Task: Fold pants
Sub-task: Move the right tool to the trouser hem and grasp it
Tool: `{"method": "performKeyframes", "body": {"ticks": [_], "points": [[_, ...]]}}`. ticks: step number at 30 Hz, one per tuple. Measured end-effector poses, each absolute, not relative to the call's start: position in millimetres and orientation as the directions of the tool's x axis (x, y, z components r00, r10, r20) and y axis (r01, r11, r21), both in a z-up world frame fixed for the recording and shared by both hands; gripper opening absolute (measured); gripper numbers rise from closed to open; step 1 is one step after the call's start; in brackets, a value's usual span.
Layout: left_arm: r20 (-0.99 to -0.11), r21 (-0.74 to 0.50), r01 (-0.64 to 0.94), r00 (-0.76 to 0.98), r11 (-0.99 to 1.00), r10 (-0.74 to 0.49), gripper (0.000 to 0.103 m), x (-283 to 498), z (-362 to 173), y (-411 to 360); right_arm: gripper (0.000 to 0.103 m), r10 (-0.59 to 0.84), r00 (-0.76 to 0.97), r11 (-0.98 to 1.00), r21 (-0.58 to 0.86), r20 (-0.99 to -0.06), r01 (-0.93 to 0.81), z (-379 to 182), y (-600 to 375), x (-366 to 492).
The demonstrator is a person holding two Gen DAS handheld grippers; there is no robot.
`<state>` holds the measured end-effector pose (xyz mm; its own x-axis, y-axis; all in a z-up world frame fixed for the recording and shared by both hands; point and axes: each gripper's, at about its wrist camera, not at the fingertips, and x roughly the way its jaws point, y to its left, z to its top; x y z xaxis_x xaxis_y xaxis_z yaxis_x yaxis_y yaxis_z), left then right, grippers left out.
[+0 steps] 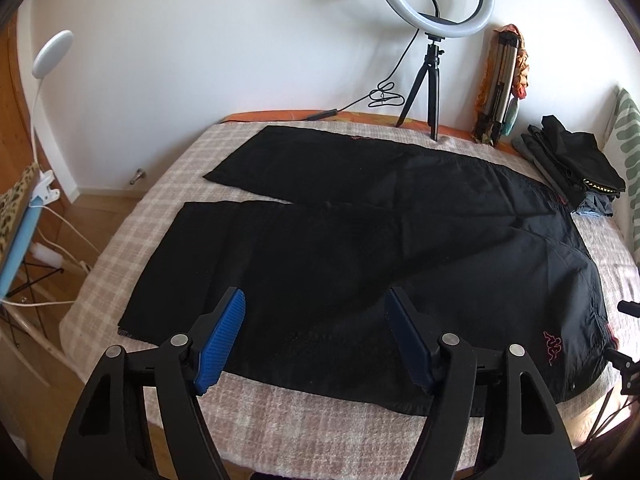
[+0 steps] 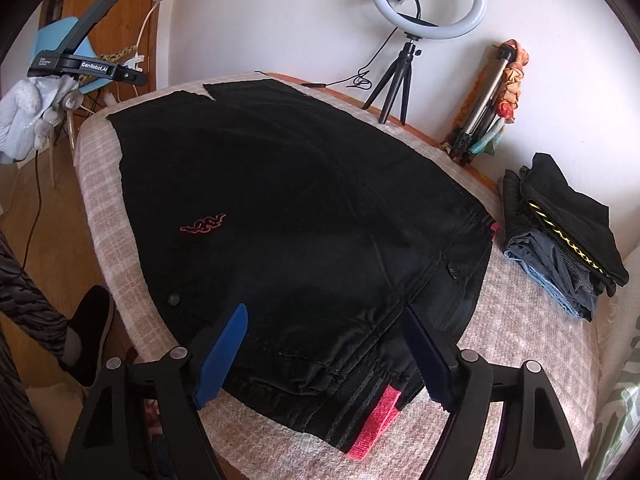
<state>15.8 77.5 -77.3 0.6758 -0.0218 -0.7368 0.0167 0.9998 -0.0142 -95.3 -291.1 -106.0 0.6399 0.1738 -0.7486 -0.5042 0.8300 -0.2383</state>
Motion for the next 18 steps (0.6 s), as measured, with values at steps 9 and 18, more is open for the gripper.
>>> {"method": "performKeyframes", "body": {"ticks": [9,18], "points": [[-0.793,-0.096,-0.053,0.608,0.994,-0.044,0.048,21.9,-99.4,108.9,0.073,0.216,0.571,0.751,-0.238,-0.792,-0.616,-125.0,-277.6,-109.0],[-0.813,-0.116,-0.097,0.582,0.988,-0.038,0.047,24.6,-111.1,129.0,0.071,0.166,0.571,0.726,-0.293,-0.804,-0.623,-139.9,-269.5,-103.3]]}}
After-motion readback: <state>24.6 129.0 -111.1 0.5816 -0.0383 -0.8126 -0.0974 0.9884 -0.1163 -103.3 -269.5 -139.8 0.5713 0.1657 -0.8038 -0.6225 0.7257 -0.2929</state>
